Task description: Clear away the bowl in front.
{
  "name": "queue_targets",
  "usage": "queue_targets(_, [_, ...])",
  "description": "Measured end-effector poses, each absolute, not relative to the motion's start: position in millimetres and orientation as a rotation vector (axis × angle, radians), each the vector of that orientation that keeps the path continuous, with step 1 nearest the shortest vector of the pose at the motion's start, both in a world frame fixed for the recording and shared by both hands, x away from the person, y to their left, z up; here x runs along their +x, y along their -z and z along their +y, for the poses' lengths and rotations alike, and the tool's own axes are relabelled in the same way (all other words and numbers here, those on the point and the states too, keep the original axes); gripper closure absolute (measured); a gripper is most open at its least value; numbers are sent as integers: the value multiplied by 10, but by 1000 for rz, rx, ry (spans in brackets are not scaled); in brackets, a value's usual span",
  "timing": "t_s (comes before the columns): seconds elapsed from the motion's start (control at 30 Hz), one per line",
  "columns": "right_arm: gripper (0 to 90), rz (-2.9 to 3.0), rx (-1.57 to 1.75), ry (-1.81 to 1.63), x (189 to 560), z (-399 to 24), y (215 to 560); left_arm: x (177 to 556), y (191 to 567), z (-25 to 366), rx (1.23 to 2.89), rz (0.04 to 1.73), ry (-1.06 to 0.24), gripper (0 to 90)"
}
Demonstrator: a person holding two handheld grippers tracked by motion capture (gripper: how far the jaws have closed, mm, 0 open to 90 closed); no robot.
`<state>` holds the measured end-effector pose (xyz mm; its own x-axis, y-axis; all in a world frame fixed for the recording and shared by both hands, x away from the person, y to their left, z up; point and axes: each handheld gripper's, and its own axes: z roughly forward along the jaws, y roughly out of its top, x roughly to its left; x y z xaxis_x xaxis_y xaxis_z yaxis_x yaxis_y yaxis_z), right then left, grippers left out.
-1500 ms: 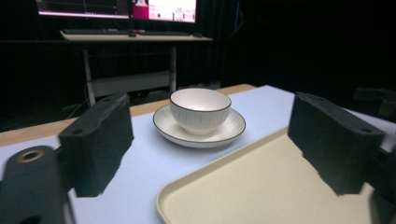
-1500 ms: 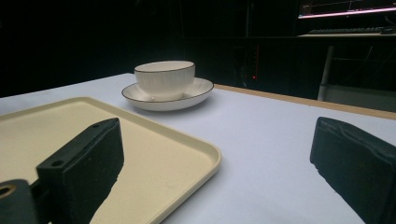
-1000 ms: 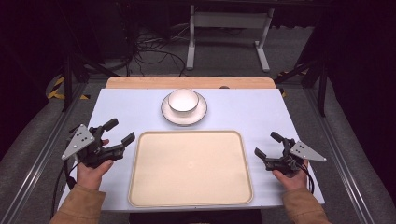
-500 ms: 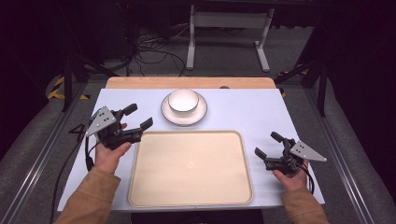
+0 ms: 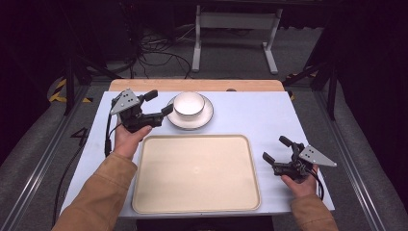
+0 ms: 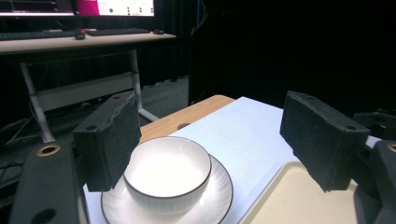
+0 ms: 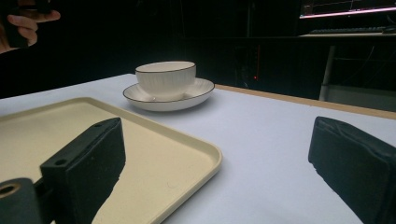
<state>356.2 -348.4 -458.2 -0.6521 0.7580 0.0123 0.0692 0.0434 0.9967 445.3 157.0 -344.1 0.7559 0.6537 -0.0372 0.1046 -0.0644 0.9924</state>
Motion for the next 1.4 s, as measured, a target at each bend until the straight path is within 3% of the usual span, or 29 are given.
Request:
queue_targets(0.7, [46, 1791, 829, -1661, 3564, -3486, 4583, 4772, 3245, 1322, 1671, 553, -459, 260])
queue_targets(1.0, [48, 1793, 826, -1661, 3564, -3484, 4583, 4898, 3176, 1163, 1792, 502, -476, 314])
queue_targets(1.4, [49, 1794, 825, -1658, 3563, -3481, 4582, 5068, 3094, 1016, 2012, 397, -542, 303])
